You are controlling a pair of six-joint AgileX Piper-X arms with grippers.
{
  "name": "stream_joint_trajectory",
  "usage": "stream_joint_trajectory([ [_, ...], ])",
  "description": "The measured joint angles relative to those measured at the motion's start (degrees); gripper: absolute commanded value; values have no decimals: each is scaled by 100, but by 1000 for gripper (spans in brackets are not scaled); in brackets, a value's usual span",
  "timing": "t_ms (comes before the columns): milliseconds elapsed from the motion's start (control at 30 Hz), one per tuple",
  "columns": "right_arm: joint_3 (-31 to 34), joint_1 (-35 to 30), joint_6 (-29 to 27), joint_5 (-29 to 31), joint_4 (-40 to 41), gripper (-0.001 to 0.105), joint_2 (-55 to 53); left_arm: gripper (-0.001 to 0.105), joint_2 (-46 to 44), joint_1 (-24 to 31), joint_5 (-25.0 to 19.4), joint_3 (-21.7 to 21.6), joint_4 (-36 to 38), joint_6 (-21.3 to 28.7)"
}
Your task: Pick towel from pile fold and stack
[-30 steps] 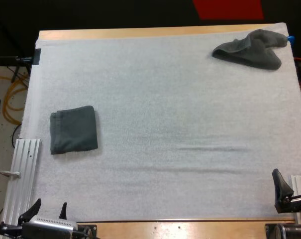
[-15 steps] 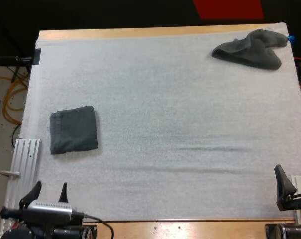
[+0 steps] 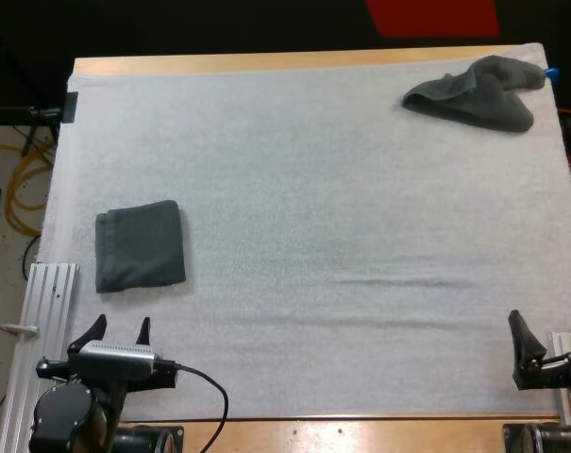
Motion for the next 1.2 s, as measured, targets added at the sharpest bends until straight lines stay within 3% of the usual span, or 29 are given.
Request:
stream_joint_trajectory([
  [200, 279, 0, 167, 0, 87, 93, 0, 53, 0, 0, 75, 32, -66, -62],
  [1200, 279, 0, 269, 14, 89, 93, 0, 53, 0, 0, 79, 32, -71, -78],
])
